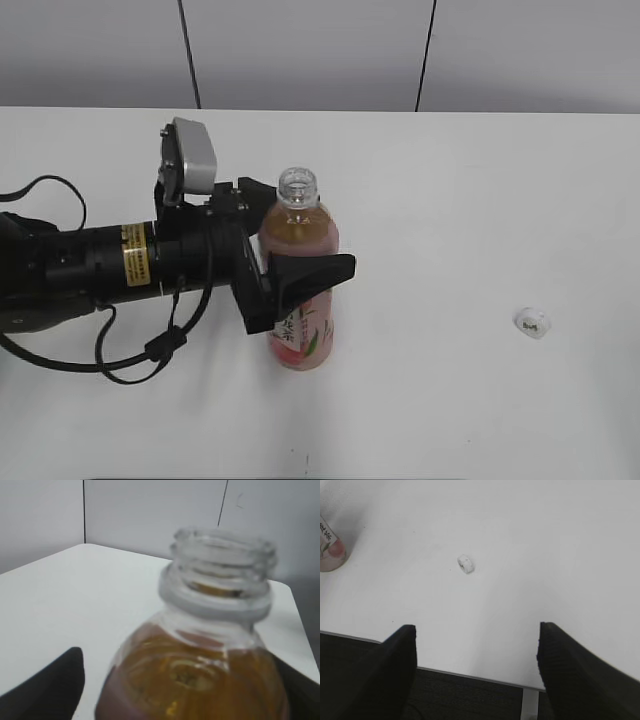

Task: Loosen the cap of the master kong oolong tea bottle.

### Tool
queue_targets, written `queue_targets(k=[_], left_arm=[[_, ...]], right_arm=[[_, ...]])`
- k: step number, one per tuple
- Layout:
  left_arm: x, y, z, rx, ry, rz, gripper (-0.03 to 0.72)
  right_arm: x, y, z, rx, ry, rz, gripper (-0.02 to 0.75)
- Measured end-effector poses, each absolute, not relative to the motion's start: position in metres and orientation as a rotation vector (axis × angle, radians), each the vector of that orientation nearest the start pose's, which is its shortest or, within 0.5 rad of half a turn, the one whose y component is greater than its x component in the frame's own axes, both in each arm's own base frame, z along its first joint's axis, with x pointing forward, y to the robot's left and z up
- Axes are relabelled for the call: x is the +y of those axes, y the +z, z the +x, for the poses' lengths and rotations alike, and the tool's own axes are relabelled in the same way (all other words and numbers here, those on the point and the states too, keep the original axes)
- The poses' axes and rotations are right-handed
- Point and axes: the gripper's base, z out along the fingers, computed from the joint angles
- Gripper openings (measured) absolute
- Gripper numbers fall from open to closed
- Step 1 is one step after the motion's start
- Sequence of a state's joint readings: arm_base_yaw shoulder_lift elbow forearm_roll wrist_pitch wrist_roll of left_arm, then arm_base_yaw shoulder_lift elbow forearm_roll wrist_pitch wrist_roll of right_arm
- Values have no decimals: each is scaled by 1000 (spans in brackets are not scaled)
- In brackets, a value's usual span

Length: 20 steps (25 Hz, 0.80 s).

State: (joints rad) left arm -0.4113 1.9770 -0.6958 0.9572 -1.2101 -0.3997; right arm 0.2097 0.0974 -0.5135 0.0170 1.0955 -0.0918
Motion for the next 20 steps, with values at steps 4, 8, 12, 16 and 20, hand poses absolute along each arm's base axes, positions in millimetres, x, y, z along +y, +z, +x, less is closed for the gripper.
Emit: queue_targets(k=[4,8,12,16,20], left_arm=[[-191,130,262,1492,-1018,1037,602],[-191,130,262,1491,-1019,1039,610],[-191,130,262,1490,-1018,1038,615],[-190,141,262,1460,-1004,1034,615],[-190,149,262,1434,-994,1029,615]], right_arm=[[3,278,7,2140,89,-325,566],[3,278,7,2140,89,-325,566],[3,278,7,2140,89,-325,566],[3,278,7,2140,89,-325,566],[3,278,7,2140,89,-325,566]])
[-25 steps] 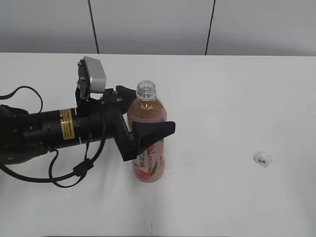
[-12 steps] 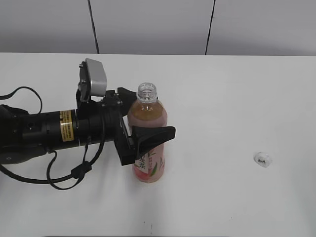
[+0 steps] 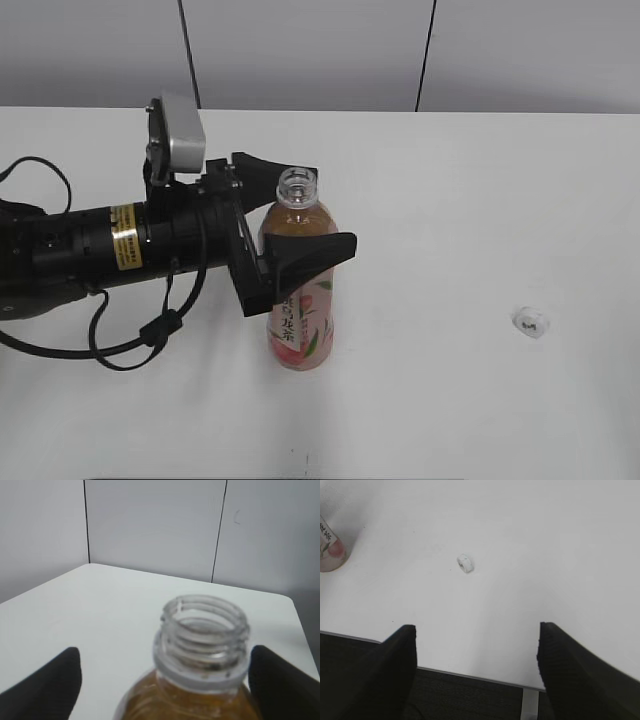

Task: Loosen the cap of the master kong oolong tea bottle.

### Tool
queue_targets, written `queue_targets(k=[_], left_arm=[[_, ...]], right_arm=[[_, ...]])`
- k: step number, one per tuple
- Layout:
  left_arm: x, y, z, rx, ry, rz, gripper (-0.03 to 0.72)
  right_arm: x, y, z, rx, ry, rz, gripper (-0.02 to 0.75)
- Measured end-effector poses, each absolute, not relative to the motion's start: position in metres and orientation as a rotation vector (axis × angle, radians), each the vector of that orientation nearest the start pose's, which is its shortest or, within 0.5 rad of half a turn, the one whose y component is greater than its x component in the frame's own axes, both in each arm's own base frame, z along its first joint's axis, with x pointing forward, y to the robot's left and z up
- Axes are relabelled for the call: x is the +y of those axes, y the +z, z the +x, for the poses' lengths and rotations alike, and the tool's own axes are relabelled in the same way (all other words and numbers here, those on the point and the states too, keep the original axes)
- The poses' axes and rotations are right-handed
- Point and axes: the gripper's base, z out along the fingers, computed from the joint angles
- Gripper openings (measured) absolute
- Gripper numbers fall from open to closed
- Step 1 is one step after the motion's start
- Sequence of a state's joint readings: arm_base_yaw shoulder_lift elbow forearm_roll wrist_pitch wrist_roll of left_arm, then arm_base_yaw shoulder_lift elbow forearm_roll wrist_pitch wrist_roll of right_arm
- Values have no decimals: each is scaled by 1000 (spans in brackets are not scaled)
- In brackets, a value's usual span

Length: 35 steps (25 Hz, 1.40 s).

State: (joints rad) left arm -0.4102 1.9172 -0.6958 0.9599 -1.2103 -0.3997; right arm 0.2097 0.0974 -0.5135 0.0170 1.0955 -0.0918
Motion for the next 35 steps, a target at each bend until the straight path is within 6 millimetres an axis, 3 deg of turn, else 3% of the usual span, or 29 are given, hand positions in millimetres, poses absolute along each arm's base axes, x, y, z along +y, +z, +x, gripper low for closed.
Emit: queue_targets(k=[10,24,35], left_arm=[[-189,158,263,1414,-979,1009,615],[-186,195,258,1334,-983,968,606],[-180,240,242,1310,-1012,949,594]], right_arm=[[3,278,7,2140,89,-325,566],[3,278,7,2140,89,-325,566],[3,278,7,2140,89,-325,566]])
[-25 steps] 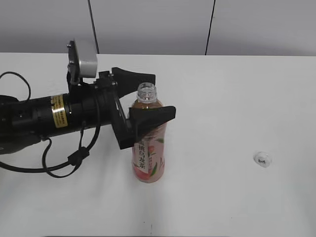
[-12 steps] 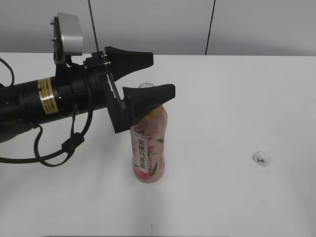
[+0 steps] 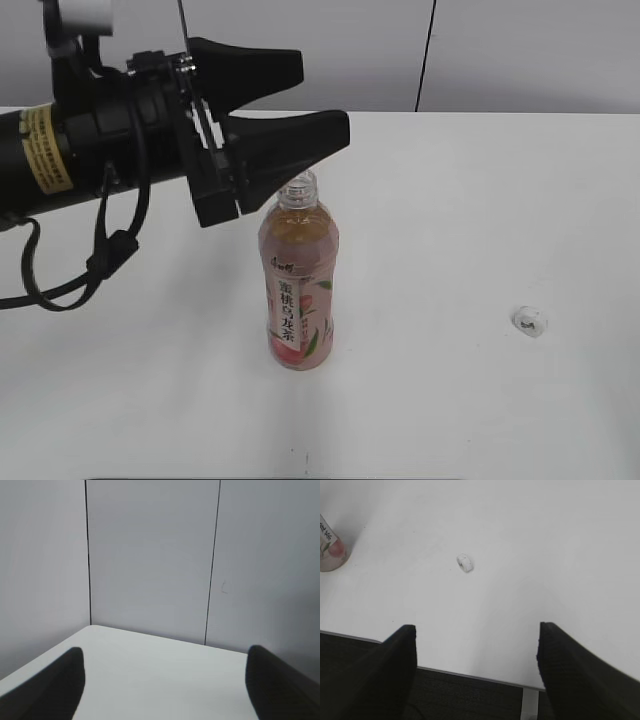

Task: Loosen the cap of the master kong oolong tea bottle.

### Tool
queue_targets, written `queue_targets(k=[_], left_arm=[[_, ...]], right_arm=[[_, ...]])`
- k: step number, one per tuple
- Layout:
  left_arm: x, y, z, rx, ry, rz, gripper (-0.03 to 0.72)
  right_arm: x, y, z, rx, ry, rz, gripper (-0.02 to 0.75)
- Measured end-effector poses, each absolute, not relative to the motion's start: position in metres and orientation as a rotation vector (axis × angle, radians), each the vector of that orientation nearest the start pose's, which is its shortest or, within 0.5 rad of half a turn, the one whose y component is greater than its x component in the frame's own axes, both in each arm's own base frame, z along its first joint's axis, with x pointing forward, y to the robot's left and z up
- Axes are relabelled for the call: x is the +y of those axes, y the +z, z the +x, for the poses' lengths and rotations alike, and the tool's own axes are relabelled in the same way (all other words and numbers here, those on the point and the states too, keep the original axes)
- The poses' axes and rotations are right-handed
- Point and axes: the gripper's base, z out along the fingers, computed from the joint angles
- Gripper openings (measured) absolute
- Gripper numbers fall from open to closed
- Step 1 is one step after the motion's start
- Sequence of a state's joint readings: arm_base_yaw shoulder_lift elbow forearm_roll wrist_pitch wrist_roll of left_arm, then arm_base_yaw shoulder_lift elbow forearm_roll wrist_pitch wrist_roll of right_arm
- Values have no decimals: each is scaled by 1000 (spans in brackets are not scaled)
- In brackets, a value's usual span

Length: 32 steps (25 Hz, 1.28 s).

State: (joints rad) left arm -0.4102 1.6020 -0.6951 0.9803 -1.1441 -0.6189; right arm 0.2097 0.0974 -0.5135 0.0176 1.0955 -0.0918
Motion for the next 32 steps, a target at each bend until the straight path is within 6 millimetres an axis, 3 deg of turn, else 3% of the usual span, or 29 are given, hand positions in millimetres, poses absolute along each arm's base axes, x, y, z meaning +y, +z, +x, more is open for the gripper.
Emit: queue_targets(k=[13,25,32], left_arm=[[-167,283,222,1333,-938,928,592],[-162,296,198,1425,-993,1019,591],[-153,308,181,1458,-933,1068,591]], right_arm=[[3,278,7,2140,89,-325,566],[3,278,7,2140,89,-325,566],[3,278,7,2140,89,-325,566]])
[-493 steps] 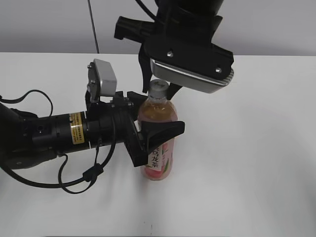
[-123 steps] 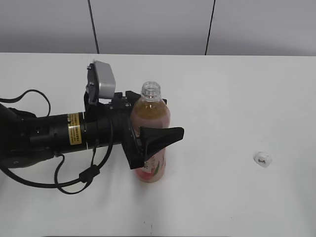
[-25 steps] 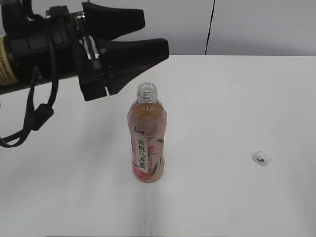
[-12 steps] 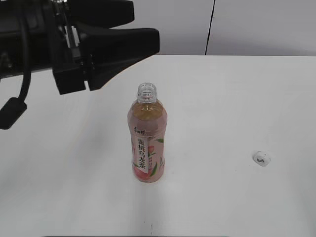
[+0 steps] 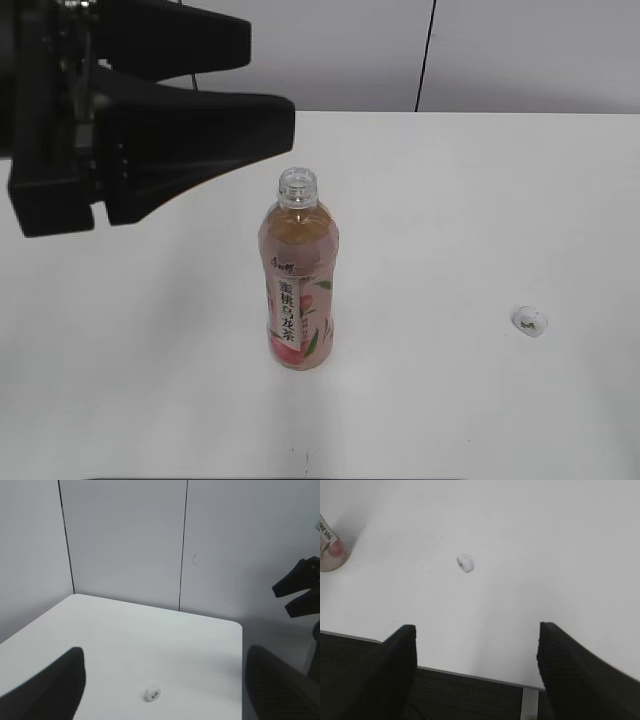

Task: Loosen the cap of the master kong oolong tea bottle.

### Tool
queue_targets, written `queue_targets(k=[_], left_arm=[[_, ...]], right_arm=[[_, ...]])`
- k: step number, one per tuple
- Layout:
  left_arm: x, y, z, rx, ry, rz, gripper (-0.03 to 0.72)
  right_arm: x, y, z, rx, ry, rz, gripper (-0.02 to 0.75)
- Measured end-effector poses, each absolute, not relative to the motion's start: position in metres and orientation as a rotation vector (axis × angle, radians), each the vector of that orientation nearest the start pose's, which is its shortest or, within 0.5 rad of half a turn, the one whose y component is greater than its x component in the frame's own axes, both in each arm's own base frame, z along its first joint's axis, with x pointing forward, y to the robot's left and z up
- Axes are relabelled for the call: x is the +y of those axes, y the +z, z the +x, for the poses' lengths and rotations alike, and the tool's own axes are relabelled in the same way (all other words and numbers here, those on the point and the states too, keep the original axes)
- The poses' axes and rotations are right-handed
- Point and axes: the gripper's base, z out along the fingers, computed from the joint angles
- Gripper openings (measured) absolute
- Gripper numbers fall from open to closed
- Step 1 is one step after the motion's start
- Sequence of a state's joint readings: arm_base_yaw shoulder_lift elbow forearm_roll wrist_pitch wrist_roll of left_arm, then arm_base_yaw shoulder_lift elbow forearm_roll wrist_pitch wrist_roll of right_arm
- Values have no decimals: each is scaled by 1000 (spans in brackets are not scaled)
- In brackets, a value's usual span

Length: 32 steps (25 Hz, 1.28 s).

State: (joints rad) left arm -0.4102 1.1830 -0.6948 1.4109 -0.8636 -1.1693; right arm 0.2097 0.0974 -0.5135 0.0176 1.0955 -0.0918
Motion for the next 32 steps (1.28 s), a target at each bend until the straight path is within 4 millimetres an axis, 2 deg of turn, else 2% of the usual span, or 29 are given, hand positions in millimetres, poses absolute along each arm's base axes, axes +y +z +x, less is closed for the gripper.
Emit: queue_targets(k=[7,11,15,22,26,28,32], left_arm=[[-145,318,176,1473,-857,1011,591],[-141,331,172,1449,-887,898,577],[-132,338,174,1476,-842,753,561],[-100,310,178,1691,-612,392,559],[-82,321,164,1679,-619,187,556],[-71,335,146,1616,-628,126,556],[-60,339,126,1640,-562,124,555]], right_arm=[[3,278,7,2140,89,-325,566],[3,278,7,2140,89,-325,566],[3,278,7,2140,89,-325,566],[3,278,7,2140,89,-325,566],[3,278,7,2140,89,-325,566],[3,278,7,2140,89,-325,566],[3,278,7,2140,89,-325,566]])
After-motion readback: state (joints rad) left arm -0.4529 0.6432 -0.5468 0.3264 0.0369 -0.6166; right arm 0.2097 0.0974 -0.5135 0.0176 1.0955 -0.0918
